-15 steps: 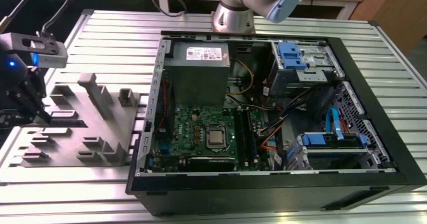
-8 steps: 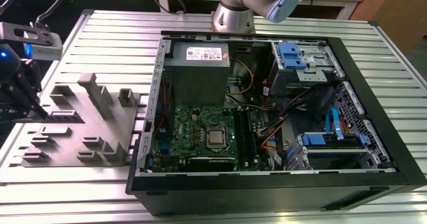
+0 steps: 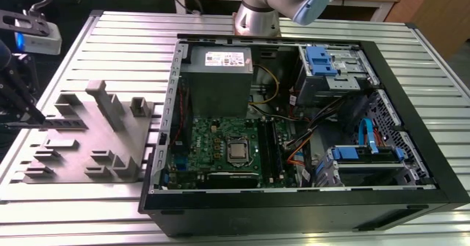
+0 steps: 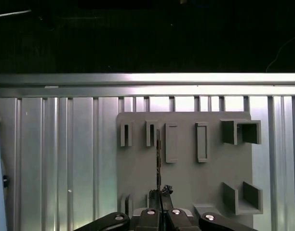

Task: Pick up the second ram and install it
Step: 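Pick up the second ram and move it above second insertion slot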

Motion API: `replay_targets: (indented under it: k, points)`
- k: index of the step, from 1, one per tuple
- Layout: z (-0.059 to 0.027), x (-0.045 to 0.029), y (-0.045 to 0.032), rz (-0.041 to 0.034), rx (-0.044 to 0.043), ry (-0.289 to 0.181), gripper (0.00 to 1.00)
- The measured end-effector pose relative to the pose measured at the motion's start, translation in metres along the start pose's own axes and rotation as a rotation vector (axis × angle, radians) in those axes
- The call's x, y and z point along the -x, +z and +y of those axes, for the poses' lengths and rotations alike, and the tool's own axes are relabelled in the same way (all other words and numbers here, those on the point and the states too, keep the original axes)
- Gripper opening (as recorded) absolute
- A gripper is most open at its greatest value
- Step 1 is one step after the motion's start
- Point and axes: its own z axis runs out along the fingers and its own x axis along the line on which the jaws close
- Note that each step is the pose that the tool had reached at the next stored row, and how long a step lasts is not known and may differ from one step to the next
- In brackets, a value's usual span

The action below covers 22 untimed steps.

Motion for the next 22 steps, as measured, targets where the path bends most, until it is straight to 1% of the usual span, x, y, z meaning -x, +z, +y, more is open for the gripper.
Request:
replay_targets:
  k: [7, 16, 22]
  points:
    - [0.0004, 0.0004, -0.0154, -0.0011, -0.0006, 0.001, 0.08]
    - [0.0009, 0.001, -0.0384, -0.0034, -0.0014, 0.001, 0.08]
    - [0.0013, 0.0014, -0.0551, -0.0057, -0.0022, 0.002, 0.08]
